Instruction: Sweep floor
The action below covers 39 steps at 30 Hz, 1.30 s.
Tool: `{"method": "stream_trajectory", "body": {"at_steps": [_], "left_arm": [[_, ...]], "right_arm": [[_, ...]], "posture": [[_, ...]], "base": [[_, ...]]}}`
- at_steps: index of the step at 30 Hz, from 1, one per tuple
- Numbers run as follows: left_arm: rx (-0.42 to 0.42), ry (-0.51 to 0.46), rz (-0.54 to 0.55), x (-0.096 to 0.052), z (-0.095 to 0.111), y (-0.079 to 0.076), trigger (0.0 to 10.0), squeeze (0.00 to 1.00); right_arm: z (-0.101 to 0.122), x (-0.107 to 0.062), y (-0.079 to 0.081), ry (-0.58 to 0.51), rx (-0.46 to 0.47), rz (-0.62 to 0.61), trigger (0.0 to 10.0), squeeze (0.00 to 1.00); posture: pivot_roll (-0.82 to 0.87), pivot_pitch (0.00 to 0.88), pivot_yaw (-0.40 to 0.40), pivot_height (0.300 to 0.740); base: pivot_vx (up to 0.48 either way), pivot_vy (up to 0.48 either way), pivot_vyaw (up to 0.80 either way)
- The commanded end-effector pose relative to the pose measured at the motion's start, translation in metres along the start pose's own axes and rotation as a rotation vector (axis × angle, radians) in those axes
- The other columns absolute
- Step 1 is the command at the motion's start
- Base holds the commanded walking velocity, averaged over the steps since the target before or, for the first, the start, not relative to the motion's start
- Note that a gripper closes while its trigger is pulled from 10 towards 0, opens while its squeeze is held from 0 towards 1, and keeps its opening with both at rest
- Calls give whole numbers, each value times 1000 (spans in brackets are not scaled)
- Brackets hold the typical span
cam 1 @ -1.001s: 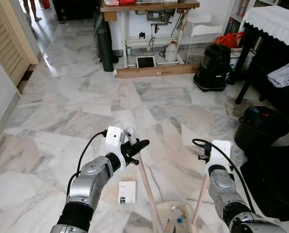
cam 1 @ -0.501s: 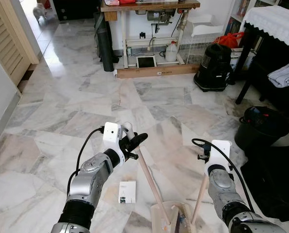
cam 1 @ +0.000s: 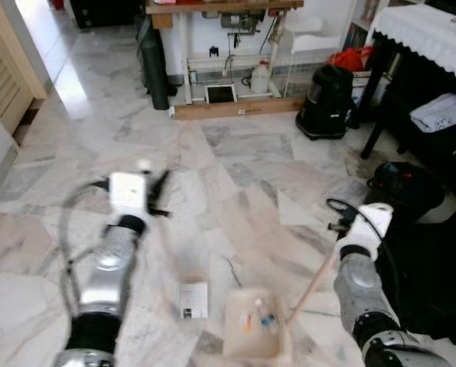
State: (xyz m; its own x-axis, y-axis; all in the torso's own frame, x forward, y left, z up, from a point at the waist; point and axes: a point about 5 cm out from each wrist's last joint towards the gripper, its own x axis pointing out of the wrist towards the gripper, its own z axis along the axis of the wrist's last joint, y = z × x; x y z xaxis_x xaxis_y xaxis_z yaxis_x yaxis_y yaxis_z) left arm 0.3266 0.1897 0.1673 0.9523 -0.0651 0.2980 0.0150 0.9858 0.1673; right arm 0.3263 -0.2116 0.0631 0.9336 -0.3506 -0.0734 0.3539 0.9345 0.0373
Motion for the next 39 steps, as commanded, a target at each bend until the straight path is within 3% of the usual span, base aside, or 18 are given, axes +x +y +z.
{"method": "stream_trajectory", "body": {"at_steps": [1, 5, 14, 27, 36, 39], "left_arm": [[-66, -35, -38, 5, 7, -14, 10000, 0], [-50, -76, -21, 6, 9, -15, 10000, 0], [-10, -47, -44, -4, -4, -24, 10000, 0], [2, -31, -60, -6, -11, -23, 10000, 0], [-5, -21, -80, -7, -13, -25, 10000, 0], [-6, -18, -81, -8, -14, -26, 10000, 0]], "right_arm": [[15, 5, 9, -71, 21, 20, 10000, 0], [14, 4, 9, -73, 25, 20, 10000, 0], [18, 3, 8, -98, 37, 8, 10000, 0], [27, 0, 15, -157, 187, -20, 10000, 0], [26, -2, 15, -152, 232, -30, 10000, 0], [25, -2, 14, -142, 290, -43, 10000, 0]], "posture": [[36, 0, -10, 740], [39, 0, -9, 740], [33, 0, -9, 740], [36, 0, -3, 740], [37, 0, 1, 740], [36, 0, 0, 740]], "base": [[0, 0, 0], [0, 0, 0], [0, 0, 0], [0, 0, 0], [0, 0, 0], [0, 0, 0]]}}
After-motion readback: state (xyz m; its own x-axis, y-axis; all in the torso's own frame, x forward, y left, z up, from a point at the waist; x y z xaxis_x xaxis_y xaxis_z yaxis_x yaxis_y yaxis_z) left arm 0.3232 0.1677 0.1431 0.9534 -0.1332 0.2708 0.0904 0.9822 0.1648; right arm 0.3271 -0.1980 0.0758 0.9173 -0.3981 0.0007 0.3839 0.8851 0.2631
